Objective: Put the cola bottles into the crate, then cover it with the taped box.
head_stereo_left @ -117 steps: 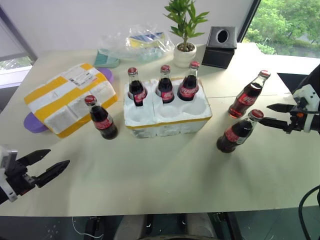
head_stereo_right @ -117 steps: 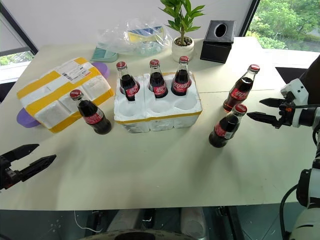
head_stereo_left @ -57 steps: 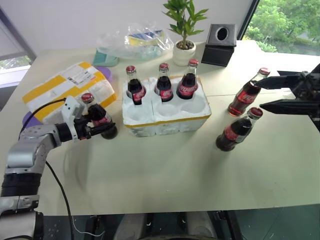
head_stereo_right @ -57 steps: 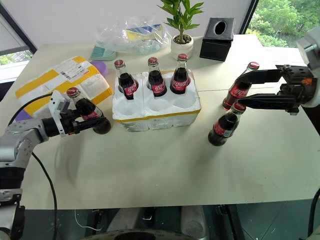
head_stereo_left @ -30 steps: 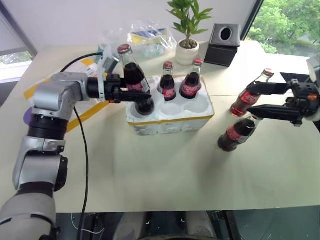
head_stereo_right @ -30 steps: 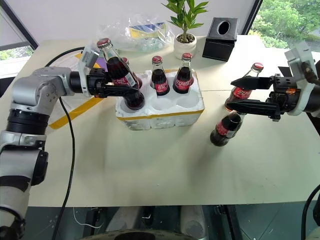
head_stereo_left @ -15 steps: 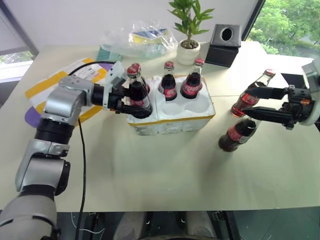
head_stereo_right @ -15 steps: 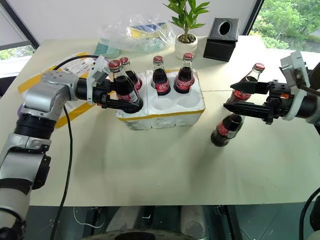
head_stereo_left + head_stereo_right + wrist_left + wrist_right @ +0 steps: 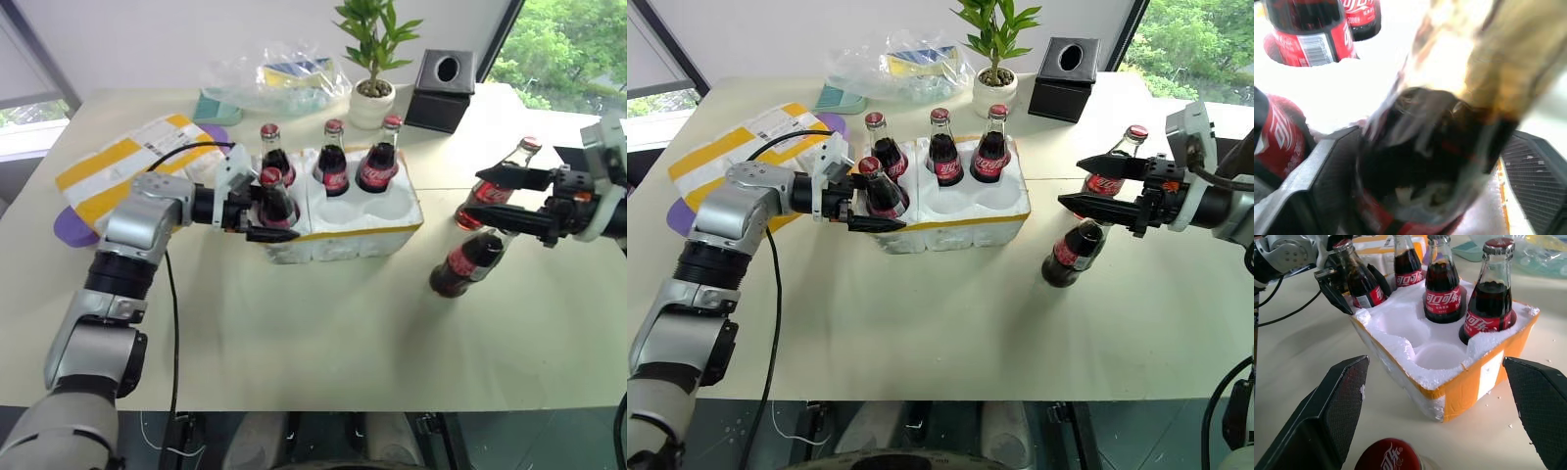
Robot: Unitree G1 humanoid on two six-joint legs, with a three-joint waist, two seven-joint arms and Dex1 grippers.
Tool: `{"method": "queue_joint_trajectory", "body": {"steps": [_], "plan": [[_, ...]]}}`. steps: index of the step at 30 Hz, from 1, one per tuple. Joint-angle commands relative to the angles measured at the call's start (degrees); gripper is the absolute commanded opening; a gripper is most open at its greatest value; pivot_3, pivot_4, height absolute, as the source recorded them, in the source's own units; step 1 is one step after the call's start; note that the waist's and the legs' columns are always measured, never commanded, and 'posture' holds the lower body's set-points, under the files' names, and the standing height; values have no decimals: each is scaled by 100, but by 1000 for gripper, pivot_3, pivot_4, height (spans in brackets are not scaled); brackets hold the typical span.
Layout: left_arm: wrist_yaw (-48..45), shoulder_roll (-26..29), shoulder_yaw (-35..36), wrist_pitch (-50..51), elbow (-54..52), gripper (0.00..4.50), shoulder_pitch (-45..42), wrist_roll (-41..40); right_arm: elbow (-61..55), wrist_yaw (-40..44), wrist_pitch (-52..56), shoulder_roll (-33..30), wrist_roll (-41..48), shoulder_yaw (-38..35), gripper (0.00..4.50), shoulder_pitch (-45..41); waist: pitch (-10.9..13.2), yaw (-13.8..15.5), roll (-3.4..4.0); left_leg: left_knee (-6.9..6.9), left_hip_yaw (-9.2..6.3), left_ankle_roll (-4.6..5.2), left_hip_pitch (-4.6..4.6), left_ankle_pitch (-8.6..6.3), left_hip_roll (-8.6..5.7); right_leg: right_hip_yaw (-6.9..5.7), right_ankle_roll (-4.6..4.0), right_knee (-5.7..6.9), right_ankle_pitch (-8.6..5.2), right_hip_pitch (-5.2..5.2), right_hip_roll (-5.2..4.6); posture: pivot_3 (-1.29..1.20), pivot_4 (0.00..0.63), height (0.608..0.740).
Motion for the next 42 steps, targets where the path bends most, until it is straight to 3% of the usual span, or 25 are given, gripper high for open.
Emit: {"method": "queue_joint_trajectory", "body": {"steps": [1,10,14,18,22,25,34,42], "plan": [[126,244,509,325,-442,4431,62,-287,6,-369,-223,62,-191,-246,4500,155,0,-19,0,0,0,0,0,0,1,0,0,0,0,0,1,0,150,740],[128,1656,2335,2638,-1746,4431,260,-2215,-393,-657,251,0,210,-2100,4500,1736,0,12,1,-4,-1,-11,-1,7,1,1,-1,-2,0,0,3,0,150,740],[156,1987,2695,3120,-2322,4431,697,-2757,-791,-748,425,185,429,-2545,4500,2303,-3,0,3,-2,-6,8,13,-4,4,1,0,-2,-1,15,7,0,150,740],[336,1890,2612,2997,-2703,4431,1054,-2862,-938,-1031,715,385,974,-2425,4500,1959,-5,-30,7,-2,-4,1,21,0,9,4,-2,-2,-1,23,9,0,150,740],[733,1483,2406,2884,-2601,4431,884,-2834,-553,-1250,337,765,506,-1169,4500,1079,-7,-33,4,-2,-2,-1,23,5,15,4,-8,-2,3,22,14,0,150,740],[831,1401,2450,2954,-2740,4431,858,-2993,-453,-1386,534,764,736,-1213,4500,763,-5,9,2,-5,-2,-1,13,8,13,3,-9,-2,4,10,15,0,150,740],[847,1595,2578,2926,-3051,4431,1449,-3192,-925,-1257,851,407,1030,-1634,4500,1309,-5,3,2,-9,-1,-2,2,8,1,5,-9,-16,4,7,2,0,150,740],[711,1810,2459,2883,-3219,4431,1646,-3251,-1430,-1974,582,1126,839,-1509,4500,2067,-7,5,0,-8,-2,5,9,8,10,5,-11,-10,4,11,9,0,150,740]]}}
